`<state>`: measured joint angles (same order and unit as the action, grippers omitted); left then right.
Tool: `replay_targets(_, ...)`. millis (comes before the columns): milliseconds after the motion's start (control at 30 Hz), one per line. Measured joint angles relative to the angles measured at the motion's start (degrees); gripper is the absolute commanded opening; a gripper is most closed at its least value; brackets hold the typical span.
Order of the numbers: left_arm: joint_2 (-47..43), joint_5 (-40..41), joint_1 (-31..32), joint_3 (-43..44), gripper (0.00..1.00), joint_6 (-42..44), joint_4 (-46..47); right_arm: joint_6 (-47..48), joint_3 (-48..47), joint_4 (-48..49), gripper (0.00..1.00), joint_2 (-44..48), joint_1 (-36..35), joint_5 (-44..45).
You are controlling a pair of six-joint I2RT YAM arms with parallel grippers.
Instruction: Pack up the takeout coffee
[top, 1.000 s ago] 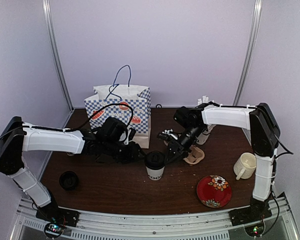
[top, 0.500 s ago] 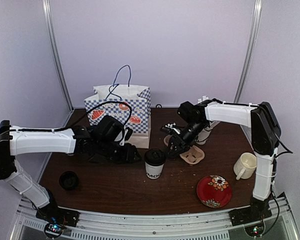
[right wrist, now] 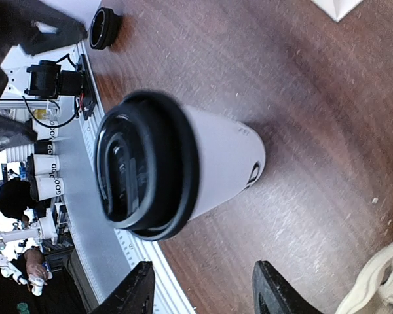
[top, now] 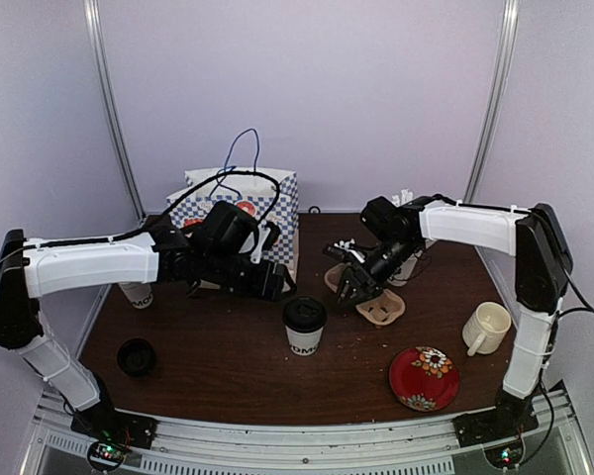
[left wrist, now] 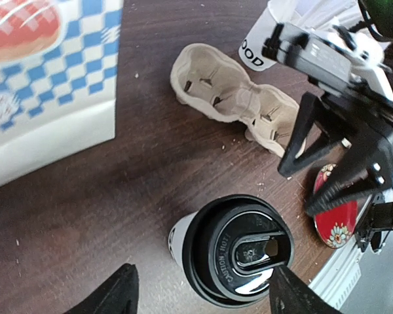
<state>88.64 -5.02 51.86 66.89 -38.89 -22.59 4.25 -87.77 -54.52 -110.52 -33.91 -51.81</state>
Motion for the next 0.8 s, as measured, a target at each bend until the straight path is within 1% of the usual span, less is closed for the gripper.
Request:
replay_targets(100,3.0,-0.5,-0.2,3.0,0.71,2.5,0.0,-1.1,5.6,2.7,0.6,4.3,0.0,-1.3)
replay_targets(200,5.8,-2.2,-0.9,4.8,0.67,3.7,-0.1,-2.0,8.7,4.3,0.61,6.3,-0.3,-2.6)
replay_targets(367,7.3,-2.9,-1.7,4.8,0.62,4.2,-0.6,-2.8,10.3,6.3,0.54,6.5,-1.8,-4.0)
replay_targets(500,4.5,-2.9,-2.3,1.4,0.55,3.3,0.5,-3.3,9.9,7.0,0.49,5.5,-2.6,-5.2)
replay_targets(633,0.5,-3.7,-4.4,-2.9,0.48,1.2,1.0,-3.4,8.4,7.0,0.47,2.9,-3.1,-6.2)
replay_targets(700,-0.5,-4.6,-6.1,-4.4,0.48,0.2,1.9,-3.5,7.6,7.0,0.47,1.5,-3.4,-6.6)
replay_targets(800,-0.8,-6.7,-8.0,-6.8,0.5,-1.4,4.6,-3.5,7.1,6.9,0.47,0.3,-3.6,-7.0)
